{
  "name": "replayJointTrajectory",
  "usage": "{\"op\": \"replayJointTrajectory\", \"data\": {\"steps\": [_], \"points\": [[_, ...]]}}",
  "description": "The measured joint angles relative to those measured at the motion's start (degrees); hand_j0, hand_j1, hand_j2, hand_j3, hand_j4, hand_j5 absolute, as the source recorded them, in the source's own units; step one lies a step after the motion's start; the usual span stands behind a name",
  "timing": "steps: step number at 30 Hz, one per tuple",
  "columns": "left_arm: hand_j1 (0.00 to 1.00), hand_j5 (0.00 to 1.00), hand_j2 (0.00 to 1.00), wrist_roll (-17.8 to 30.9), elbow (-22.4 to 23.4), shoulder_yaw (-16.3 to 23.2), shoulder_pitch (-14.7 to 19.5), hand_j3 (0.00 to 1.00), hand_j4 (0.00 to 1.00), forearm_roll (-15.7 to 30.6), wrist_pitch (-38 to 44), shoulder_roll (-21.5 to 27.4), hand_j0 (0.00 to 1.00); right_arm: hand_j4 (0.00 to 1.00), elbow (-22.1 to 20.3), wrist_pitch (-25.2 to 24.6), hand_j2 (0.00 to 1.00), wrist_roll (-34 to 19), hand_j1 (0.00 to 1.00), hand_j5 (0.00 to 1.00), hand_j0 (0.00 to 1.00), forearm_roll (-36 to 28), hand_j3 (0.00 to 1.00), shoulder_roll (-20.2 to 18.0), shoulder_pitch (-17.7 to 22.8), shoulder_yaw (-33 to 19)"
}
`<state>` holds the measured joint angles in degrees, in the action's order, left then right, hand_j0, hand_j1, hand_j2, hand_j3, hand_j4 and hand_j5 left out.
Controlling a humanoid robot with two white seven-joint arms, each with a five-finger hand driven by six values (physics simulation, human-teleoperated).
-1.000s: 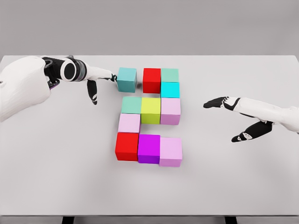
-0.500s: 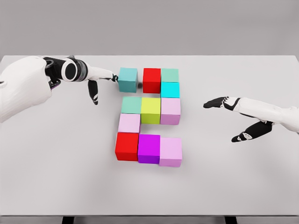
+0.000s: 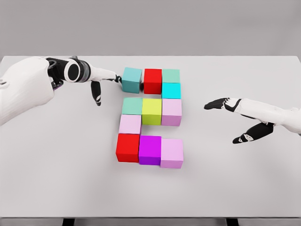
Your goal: Assemble the squares on the desktop into the number 2
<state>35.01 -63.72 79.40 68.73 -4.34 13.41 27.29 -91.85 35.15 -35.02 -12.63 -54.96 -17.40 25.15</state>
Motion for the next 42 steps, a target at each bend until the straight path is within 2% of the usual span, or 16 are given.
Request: {"op": "replayJointTrajectory", "data": {"steps": [42], "points": [[1.0, 1.0, 1.0, 0.0, -1.1, -0.1, -0.4, 1.0, 1.0, 0.0, -0.2, 0.3, 1.0, 1.0, -0.4, 0.0, 1.0, 0.0, 1.0, 1.0, 1.0, 0.0, 1.0, 0.0, 0.0, 0.1]]}}
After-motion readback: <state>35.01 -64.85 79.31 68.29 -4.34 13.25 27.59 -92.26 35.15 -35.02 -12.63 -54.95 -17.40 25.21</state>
